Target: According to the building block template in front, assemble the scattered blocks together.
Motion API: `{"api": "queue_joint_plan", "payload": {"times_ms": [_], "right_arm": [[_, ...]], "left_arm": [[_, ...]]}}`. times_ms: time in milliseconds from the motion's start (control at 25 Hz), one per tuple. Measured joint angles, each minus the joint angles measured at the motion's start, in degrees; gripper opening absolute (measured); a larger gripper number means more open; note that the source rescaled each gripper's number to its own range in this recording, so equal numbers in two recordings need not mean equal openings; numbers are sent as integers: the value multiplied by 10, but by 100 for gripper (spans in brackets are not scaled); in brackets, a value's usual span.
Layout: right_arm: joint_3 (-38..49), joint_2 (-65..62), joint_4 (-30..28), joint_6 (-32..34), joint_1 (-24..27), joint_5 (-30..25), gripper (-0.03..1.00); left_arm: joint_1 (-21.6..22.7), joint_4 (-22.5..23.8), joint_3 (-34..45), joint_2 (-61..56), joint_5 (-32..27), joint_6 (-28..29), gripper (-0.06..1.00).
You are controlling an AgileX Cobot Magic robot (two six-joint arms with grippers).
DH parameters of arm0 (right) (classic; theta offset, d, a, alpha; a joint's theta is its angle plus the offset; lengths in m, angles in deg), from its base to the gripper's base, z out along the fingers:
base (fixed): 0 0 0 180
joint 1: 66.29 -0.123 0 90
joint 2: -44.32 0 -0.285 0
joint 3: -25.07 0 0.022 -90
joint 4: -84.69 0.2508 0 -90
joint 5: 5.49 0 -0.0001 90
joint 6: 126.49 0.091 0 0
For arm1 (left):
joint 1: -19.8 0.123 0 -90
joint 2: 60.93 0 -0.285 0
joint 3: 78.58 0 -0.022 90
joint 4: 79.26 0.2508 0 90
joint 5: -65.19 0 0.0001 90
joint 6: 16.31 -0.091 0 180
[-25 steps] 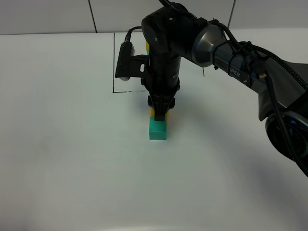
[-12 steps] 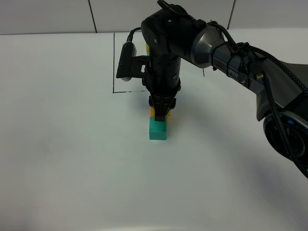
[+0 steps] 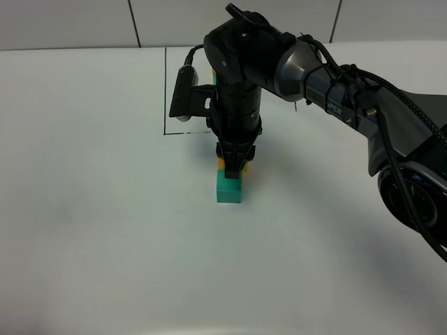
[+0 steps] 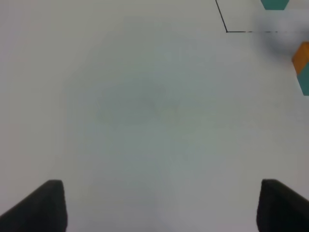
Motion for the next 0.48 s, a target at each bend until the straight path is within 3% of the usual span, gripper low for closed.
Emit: {"api": "queue_joint_plan", "payload": {"times_ms": [480], "right_arm": [[-18, 1, 2, 0, 0, 0, 2]], "left_arm": [[0, 0, 0, 0, 0, 0, 76]]}}
